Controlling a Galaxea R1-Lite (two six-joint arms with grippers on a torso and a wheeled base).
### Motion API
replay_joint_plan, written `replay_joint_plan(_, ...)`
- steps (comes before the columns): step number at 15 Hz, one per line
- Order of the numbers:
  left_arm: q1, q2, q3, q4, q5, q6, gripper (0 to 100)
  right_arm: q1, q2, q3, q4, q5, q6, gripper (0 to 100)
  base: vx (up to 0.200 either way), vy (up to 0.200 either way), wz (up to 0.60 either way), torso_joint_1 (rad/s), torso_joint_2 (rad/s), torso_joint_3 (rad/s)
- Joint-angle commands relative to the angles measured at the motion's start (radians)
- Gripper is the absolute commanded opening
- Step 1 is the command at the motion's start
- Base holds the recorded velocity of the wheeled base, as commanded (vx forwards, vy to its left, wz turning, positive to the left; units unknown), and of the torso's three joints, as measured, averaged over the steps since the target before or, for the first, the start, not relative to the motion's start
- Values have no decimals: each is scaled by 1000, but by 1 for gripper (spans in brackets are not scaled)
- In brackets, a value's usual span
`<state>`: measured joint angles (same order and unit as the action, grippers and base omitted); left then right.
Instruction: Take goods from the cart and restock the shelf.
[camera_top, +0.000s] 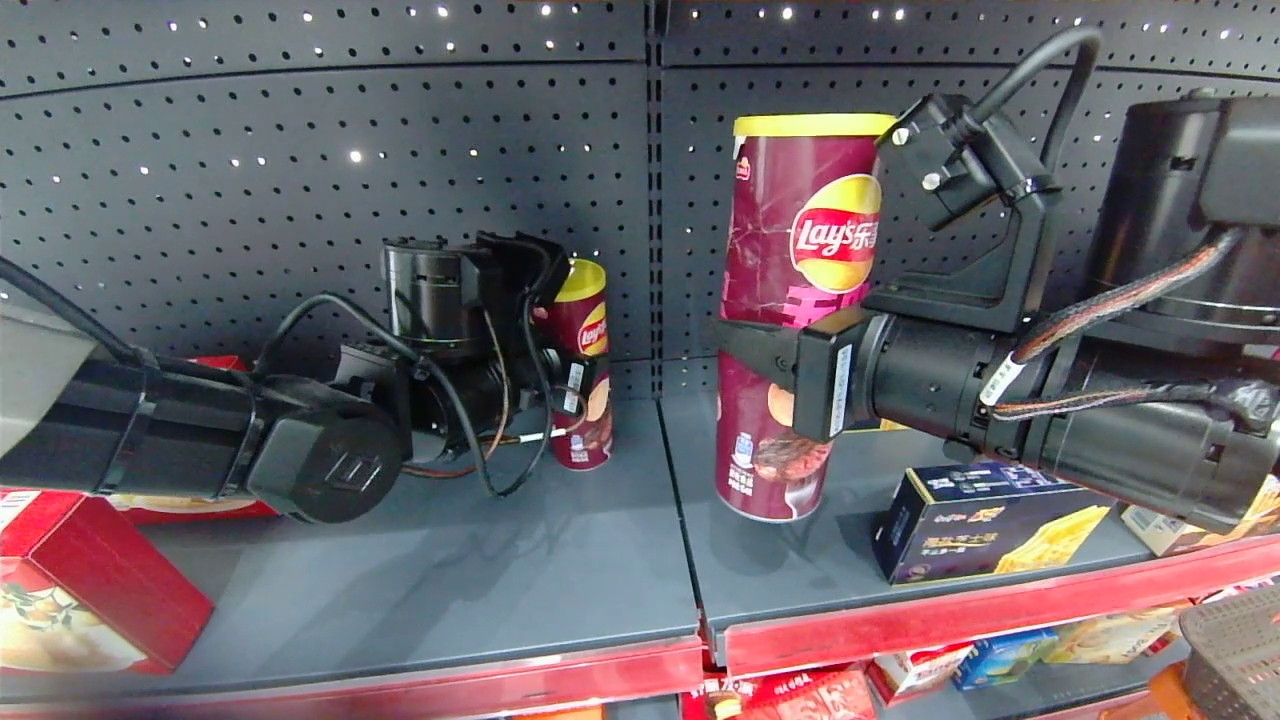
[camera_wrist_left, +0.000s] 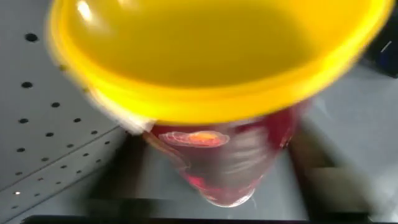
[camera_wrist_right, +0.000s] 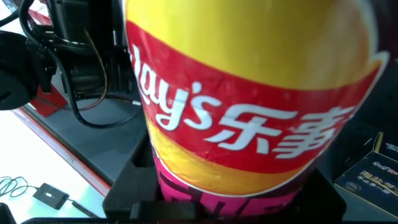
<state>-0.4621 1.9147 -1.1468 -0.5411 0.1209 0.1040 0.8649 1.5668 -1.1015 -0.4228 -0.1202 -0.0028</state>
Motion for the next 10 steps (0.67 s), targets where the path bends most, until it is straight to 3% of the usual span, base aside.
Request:
replay_joint_plan(1,-18,-11,13,1,0,-12,0,0,1,2,-1,1,0,0,0,0,0,0,0,0)
replay_joint_plan(6,-53,-138,96,1,-12,-32,0,-3,1,8,-11,1,0,0,0,0,0,0,0,0)
replay_joint_plan(10,-43,-250,176,16,-124,-32,0,-3,-4,14,-11,1,0,0,0,0,0,0,0,0)
